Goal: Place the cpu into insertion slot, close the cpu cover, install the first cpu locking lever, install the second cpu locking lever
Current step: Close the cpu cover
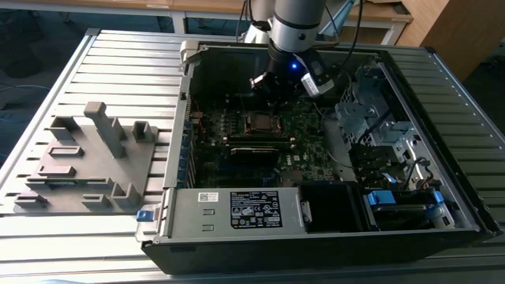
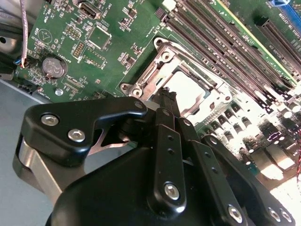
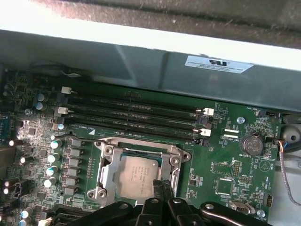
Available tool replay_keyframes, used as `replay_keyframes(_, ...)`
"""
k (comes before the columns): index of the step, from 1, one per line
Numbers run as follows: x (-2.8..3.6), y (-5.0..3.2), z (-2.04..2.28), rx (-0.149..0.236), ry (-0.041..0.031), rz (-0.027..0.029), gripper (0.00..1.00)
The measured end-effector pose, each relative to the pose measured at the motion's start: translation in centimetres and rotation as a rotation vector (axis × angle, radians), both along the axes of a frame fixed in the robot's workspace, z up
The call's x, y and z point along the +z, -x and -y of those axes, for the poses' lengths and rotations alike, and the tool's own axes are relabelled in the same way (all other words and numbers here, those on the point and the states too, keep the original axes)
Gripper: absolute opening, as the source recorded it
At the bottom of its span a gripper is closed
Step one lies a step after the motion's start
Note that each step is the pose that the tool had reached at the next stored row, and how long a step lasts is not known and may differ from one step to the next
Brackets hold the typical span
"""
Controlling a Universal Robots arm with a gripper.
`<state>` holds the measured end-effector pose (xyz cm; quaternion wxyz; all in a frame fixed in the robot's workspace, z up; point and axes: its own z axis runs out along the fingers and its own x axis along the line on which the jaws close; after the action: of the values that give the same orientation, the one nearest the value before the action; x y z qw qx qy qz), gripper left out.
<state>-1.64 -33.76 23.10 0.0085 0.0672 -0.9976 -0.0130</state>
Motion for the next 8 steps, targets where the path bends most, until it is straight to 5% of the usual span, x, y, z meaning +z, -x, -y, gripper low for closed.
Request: replay_keyframes(8,-0.05,1.29,0.0,0.0,0.0,0.0004,0.11)
